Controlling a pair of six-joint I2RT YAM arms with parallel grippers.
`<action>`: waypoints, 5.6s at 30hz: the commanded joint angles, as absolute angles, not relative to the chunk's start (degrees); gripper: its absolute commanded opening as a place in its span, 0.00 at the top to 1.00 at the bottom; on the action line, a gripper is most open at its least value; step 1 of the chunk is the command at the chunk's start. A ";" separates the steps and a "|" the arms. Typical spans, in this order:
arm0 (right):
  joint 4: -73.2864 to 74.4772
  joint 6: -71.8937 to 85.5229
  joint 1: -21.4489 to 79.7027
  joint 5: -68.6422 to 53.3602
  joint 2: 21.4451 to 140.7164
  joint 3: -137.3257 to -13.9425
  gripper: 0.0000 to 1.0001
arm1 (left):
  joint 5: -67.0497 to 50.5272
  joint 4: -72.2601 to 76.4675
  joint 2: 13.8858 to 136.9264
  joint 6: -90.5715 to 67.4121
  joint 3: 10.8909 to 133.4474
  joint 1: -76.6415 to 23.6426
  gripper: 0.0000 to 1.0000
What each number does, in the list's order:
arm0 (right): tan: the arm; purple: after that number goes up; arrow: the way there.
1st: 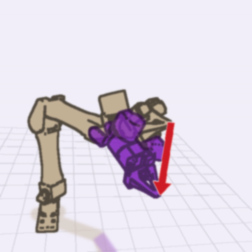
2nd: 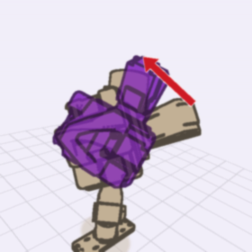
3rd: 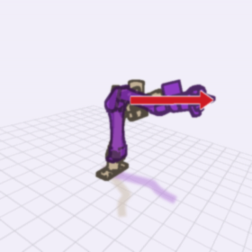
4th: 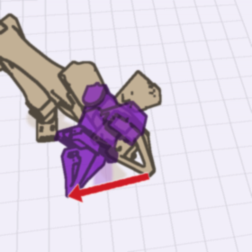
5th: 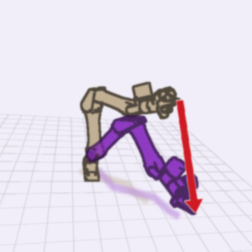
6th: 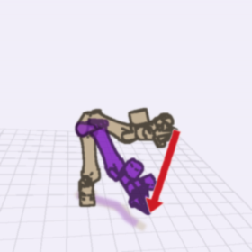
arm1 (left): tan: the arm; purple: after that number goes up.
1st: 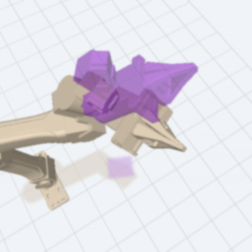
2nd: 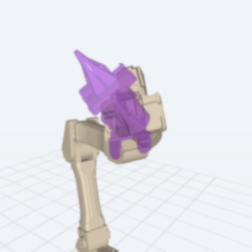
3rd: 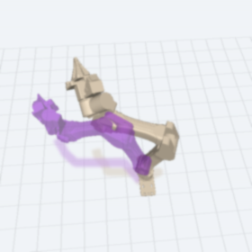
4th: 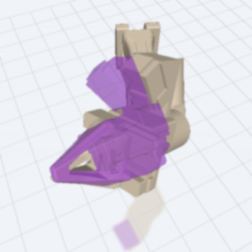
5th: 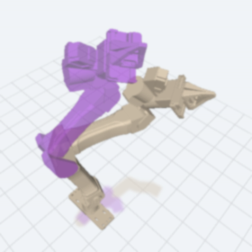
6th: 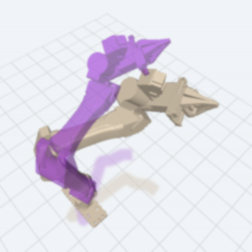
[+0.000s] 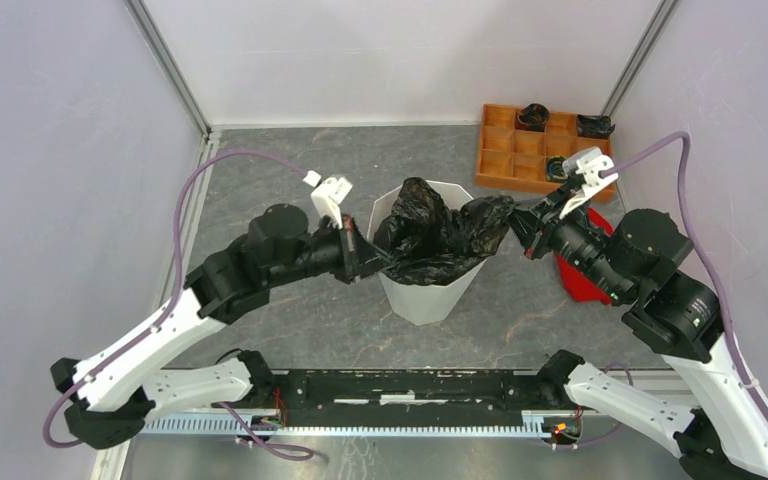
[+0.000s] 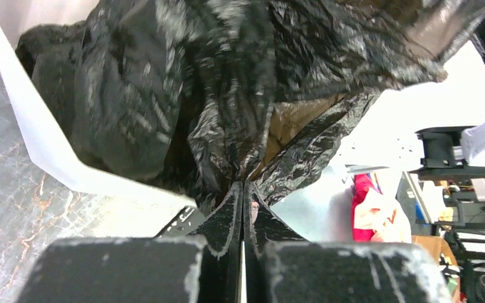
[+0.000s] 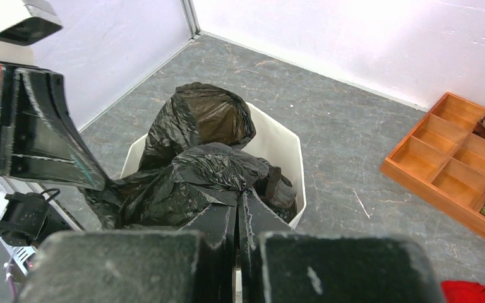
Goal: Put the trash bags into the trash bin
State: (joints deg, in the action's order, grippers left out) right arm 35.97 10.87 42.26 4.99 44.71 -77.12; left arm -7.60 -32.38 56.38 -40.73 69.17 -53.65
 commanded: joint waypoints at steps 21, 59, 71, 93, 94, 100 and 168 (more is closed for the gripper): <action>42.66 14.37 42.28 12.31 37.70 -59.09 0.93 | -0.37 -19.37 29.26 -52.59 35.38 -53.53 0.89; 44.39 14.82 42.28 12.61 34.25 -59.93 0.87 | 10.31 -32.78 59.41 -25.47 74.36 -53.44 0.87; 36.19 15.82 42.27 18.32 31.60 -47.96 0.81 | 30.61 -24.59 41.73 -31.05 54.97 -53.36 0.95; 47.18 6.33 42.25 19.69 31.36 -54.30 0.13 | 27.93 -38.81 45.96 -34.71 59.28 -51.59 0.39; 48.64 6.05 42.23 16.84 30.64 -55.40 0.10 | 27.34 -40.17 45.28 -34.33 59.94 -51.59 0.32; 54.03 0.53 42.28 3.93 27.39 -62.68 0.04 | 25.11 -47.77 40.04 -33.18 61.67 -51.59 0.19; 8.49 -4.58 35.43 18.87 66.04 -67.65 1.00 | 8.47 -20.73 74.44 -29.13 79.08 -34.80 0.98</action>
State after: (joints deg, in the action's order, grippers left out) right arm 12.40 -3.36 37.19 18.24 64.49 -63.96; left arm 10.33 -26.44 74.11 -26.15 79.55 -35.94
